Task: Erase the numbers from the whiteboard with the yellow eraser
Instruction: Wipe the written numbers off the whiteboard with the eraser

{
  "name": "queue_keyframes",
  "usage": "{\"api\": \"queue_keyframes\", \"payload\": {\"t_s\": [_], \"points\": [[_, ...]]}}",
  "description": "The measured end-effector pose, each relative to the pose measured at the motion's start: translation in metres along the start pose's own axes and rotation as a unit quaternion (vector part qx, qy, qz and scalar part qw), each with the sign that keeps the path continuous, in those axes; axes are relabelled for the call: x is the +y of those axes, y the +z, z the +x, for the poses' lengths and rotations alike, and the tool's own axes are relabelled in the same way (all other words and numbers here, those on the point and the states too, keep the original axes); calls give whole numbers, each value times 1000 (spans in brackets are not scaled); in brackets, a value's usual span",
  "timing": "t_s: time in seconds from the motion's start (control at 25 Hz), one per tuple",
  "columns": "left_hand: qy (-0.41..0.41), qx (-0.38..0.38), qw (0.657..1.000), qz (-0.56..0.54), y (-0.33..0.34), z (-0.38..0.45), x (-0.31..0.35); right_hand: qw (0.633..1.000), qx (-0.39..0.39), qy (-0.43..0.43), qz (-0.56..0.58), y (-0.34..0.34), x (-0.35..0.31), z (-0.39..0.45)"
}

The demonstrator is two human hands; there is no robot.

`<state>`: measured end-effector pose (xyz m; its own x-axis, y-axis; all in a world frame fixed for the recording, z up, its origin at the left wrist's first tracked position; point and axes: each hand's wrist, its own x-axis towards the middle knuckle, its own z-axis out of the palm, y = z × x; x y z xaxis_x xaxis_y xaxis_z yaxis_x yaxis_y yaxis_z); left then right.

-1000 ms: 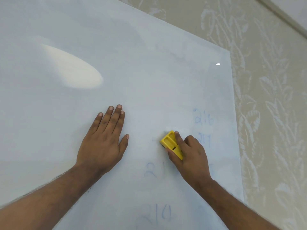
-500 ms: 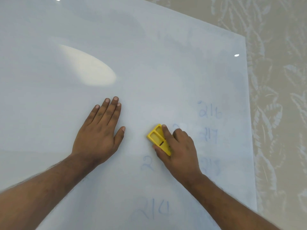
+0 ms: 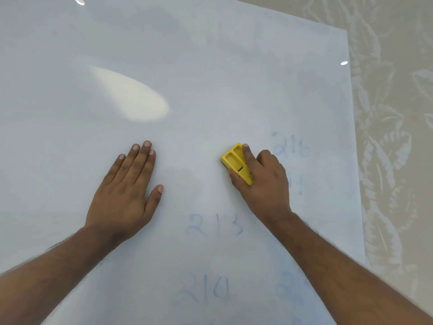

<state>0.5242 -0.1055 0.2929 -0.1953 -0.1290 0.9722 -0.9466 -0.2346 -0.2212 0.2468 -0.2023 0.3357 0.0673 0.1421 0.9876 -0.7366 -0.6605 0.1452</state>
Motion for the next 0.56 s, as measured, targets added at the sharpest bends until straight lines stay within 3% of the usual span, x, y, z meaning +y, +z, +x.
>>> {"api": "queue_keyframes", "payload": {"t_s": [0.24, 0.56], "points": [[-11, -1, 1000, -1, 1, -5, 3, 995, 33, 87, 20, -2, 0, -41], [-21, -7, 1000, -3, 2, -16, 9, 999, -13, 48, 1, -14, -5, -119]]}}
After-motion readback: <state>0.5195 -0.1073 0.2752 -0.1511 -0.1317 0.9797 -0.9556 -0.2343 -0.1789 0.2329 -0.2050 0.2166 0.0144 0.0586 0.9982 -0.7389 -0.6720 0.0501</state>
